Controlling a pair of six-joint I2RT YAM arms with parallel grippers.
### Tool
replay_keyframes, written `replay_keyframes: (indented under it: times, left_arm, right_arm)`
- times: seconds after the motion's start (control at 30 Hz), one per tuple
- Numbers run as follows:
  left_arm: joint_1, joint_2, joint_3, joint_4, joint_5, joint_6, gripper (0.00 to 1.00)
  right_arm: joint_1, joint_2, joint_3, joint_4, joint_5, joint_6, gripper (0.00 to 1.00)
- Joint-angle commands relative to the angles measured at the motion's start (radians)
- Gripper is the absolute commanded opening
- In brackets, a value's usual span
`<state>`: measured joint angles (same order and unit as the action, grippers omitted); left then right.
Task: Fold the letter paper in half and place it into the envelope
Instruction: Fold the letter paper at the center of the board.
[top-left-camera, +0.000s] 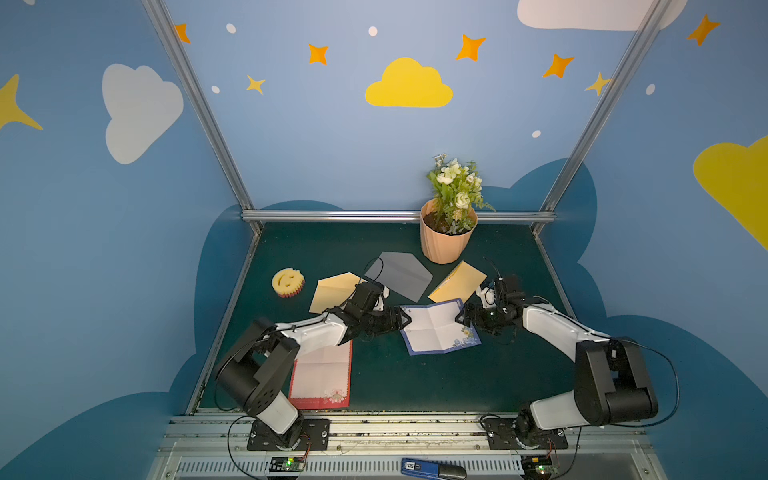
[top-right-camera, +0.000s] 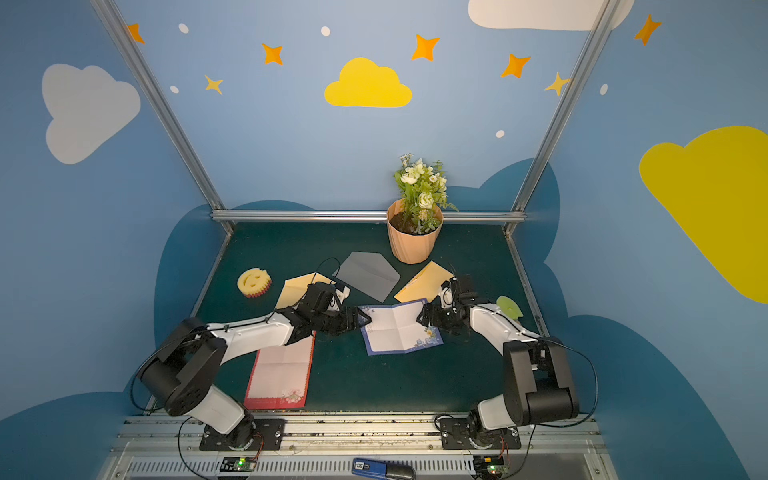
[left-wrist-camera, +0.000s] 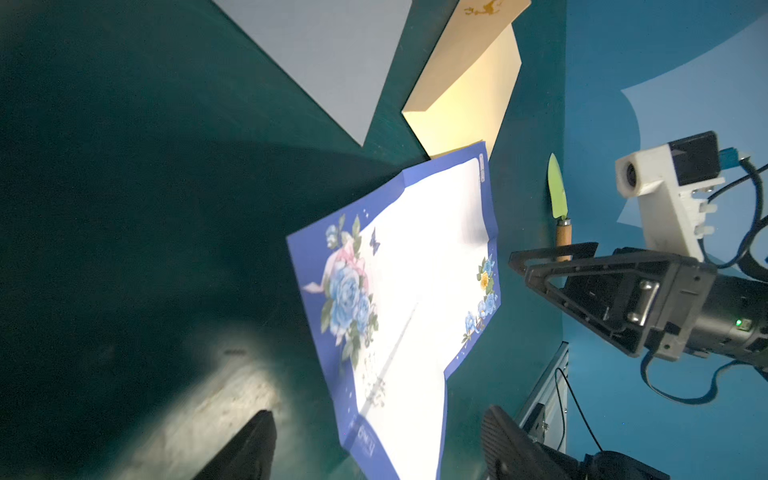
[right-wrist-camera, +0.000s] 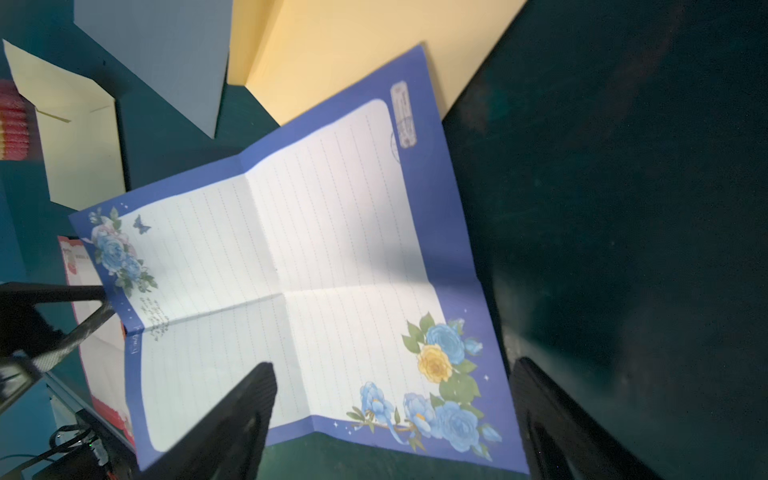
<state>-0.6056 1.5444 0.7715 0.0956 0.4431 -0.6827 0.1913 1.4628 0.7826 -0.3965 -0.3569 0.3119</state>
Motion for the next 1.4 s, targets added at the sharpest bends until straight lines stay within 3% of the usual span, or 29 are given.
replay_keyframes:
  times: [0.0,0.2,0.47,0.7,1.0,1.27,1.37]
  left_arm:
    - [0.011,-0.088,0.02,-0.084,-0.052,0.045,0.8]
    - [-0.045,-0.111,0.071,-0.046,-0.02,-0.003,0.8]
    - [-0.155,0.063,0.088,0.101,-0.016,-0.098,0.8]
    - [-0.149,0.18,0.031,0.173,-0.041,-0.109,0.8]
    - [-0.119,0.218,-0.012,0.245,-0.021,-0.117,0.8]
    - [-0.094,0.211,-0.057,0.311,0.002,-0.126,0.8]
    - [-0.078,0.201,-0.1,0.422,0.039,-0.154,0.81]
  right_arm:
    - [-0.007,0.032,0.03,-0.003,0.006,-0.023,0.88]
    - [-0.015,0.105,0.031,0.051,-0.025,-0.018,0.88]
    - [-0.015,0.123,0.023,0.076,-0.072,-0.009,0.88]
    - [-0.015,0.065,0.011,0.079,-0.13,-0.01,0.88]
    - [0.02,-0.036,0.019,0.05,-0.242,-0.003,0.88]
    - [0.151,-0.092,0.066,0.045,-0.259,0.061,0.88]
    - [0.209,-0.094,0.084,0.057,-0.233,0.092,0.88]
